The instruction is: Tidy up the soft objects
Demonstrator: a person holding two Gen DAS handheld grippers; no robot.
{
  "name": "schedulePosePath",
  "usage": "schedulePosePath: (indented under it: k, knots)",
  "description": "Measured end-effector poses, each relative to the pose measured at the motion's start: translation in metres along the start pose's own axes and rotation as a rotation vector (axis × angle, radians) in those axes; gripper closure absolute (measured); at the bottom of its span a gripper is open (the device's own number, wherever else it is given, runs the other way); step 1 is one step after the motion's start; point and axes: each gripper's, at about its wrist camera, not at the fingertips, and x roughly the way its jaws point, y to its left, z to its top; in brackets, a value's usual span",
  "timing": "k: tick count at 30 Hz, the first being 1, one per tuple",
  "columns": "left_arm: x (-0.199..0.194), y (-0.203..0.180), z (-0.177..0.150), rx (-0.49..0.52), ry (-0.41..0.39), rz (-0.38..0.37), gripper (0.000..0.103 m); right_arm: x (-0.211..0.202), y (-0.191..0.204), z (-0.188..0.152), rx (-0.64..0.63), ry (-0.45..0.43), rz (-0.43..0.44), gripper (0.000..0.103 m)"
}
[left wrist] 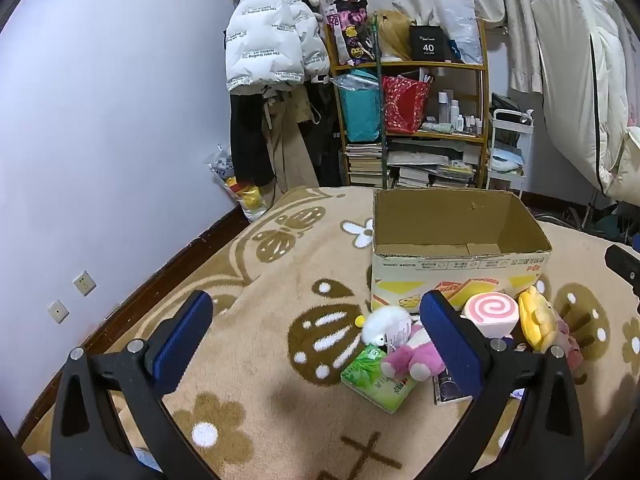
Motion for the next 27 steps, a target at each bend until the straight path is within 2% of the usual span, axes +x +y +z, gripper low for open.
schedulePosePath:
  k: [27]
  knots:
    - [0.0002, -0.0005, 0.0002, -0.005, 0.005, -0.004, 0.001, -0.0012, 0.0006, 0.0004, -0.002, -0.006, -0.004, 0.000]
